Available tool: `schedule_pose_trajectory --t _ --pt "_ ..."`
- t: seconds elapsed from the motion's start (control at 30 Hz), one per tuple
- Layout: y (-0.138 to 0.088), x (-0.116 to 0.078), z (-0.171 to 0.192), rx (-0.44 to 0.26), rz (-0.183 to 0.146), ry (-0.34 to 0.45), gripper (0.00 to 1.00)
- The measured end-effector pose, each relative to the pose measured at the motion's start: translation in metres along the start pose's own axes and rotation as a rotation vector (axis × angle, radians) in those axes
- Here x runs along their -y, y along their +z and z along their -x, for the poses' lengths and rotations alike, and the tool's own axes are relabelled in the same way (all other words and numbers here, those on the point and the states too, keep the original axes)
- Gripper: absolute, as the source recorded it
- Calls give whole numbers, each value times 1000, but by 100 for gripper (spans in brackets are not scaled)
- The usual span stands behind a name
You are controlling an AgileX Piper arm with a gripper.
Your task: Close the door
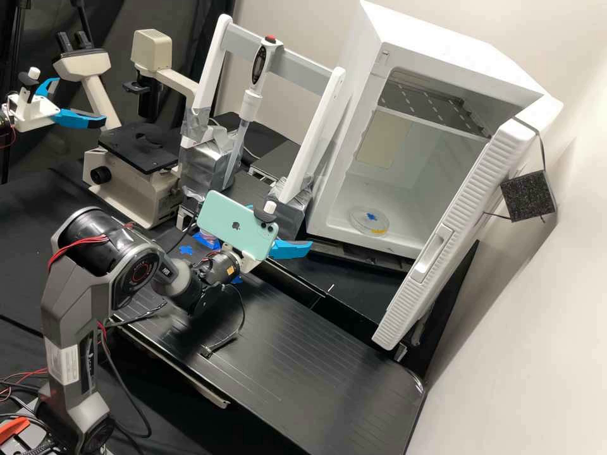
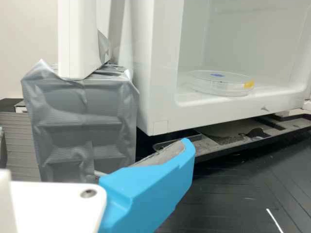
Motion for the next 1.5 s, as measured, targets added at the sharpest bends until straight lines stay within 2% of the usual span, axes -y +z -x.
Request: schedule_pose_trajectory --t 0.33,0.43,0.53,0.63,0.9,1.0,1.07,1.17,1.37,1.5 --pt "0 0 0 -5 0 5 100" --pt "6 -2 4 -9 5 6 100" --pt "14 -8 15 -20 -15 16 100" --pt "26 -21 33 -30 -39 57 100" --pt "44 -72 93 -40 -96 255 100" --pt "51 -93 111 -19 -109 342 100" --pt "59 -109 122 5 -140 414 100" --pt "70 -126 130 43 -148 485 100" --pt "87 -149 132 90 -134 552 100" --pt "102 -156 122 110 -156 554 100"
